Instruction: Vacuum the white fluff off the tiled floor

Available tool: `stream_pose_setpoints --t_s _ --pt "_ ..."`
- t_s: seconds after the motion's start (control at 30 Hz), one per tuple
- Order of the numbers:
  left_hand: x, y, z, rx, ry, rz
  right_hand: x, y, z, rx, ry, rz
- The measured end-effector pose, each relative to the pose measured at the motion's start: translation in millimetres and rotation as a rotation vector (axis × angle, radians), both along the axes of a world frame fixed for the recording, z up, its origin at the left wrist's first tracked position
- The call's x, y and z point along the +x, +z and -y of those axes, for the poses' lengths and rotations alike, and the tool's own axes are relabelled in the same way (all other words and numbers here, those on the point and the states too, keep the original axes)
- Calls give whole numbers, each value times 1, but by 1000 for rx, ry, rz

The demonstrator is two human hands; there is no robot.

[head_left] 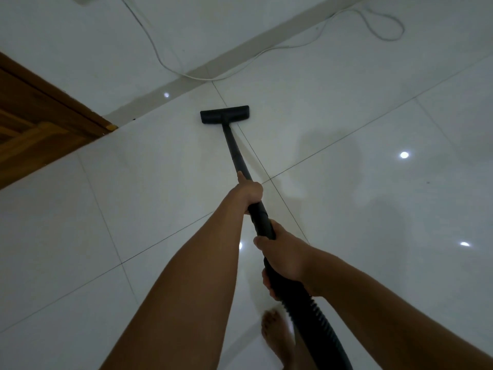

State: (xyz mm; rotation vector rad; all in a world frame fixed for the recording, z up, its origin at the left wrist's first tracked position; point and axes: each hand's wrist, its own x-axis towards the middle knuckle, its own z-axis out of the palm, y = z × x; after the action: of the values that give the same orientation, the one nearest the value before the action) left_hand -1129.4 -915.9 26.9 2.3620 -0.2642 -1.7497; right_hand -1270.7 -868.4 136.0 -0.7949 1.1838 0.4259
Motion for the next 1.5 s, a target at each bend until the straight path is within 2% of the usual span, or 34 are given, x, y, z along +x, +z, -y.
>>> stream_pose_setpoints --t_s 0.33,0.77,1.23,1.5 --pt "-95 11 -56 -32 23 -96 -87 14 -62 -32 -37 -61" --pt "-196 9 -107 -20 -73 -69 -184 19 -120 -10 -99 -45" --pt "-268 25 -182 13 -118 -62 -257 50 -188 35 -120 -21" --pt "-296 36 -210 -13 -67 -55 -281 68 -215 -42 -74 -23"
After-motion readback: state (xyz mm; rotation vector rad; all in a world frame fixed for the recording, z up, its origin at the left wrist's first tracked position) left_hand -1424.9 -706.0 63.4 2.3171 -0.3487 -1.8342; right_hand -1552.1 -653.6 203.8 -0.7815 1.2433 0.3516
